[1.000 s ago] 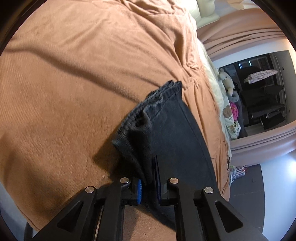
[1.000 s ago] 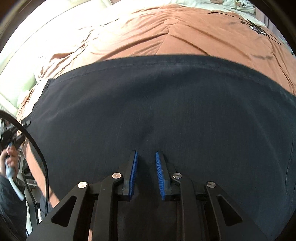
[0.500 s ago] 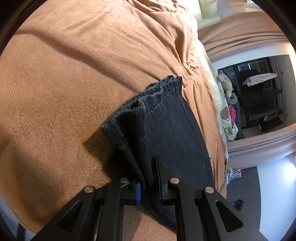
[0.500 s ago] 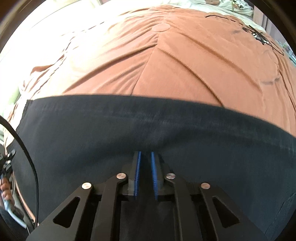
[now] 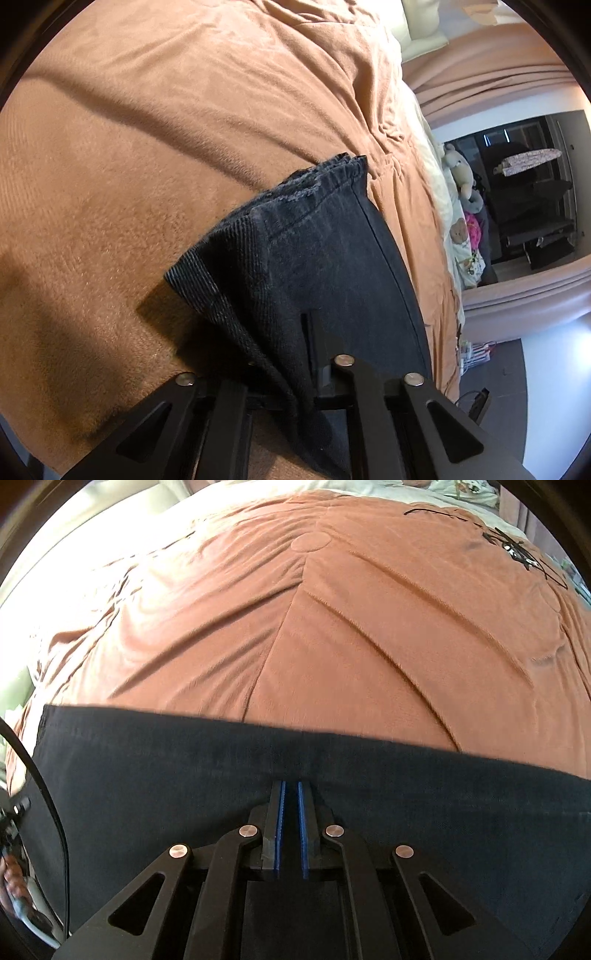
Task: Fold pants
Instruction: 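Lift the jeans leg hem with the left tool while the right tool holds the jeans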
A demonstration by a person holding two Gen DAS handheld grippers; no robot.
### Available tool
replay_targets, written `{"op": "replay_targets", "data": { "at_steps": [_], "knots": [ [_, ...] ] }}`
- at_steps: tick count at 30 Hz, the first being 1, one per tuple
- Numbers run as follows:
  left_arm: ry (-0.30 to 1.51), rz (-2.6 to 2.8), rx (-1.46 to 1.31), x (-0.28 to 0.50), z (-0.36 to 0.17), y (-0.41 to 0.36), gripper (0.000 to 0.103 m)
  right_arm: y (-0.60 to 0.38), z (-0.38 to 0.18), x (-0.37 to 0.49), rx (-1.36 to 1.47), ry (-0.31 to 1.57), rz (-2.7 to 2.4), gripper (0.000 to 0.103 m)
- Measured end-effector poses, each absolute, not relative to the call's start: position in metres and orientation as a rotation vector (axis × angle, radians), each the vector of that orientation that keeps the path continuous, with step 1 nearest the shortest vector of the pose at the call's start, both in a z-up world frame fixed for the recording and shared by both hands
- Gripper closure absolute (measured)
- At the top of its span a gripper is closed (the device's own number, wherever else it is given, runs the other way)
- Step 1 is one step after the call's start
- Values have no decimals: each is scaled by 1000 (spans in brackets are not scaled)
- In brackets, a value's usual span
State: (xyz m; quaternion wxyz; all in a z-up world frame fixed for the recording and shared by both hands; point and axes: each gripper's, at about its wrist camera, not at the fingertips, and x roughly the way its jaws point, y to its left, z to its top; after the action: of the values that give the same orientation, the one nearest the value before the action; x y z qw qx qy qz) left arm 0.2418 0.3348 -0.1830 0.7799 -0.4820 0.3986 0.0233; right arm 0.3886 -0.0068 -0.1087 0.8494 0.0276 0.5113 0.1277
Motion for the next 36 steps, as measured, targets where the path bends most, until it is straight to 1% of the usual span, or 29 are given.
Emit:
{"op": "replay_targets", "data": {
  "at_steps": [6,16,23,32,36],
  "knots": [
    [808,11,-1018,242,-150,331,99,-8,-107,354,59,1118,329,101],
    [707,-110,-946,253,-68,301,100,-13,-113,282,85,1164,442,101],
    [673,-171,-876,259,-15,269,100,-19,-122,245,141,1150,491,101],
    [634,-243,-766,267,54,219,100,-47,-133,199,312,1106,581,101],
    [620,-271,-710,267,86,194,100,-71,-124,185,412,1045,596,101]
  ]
}}
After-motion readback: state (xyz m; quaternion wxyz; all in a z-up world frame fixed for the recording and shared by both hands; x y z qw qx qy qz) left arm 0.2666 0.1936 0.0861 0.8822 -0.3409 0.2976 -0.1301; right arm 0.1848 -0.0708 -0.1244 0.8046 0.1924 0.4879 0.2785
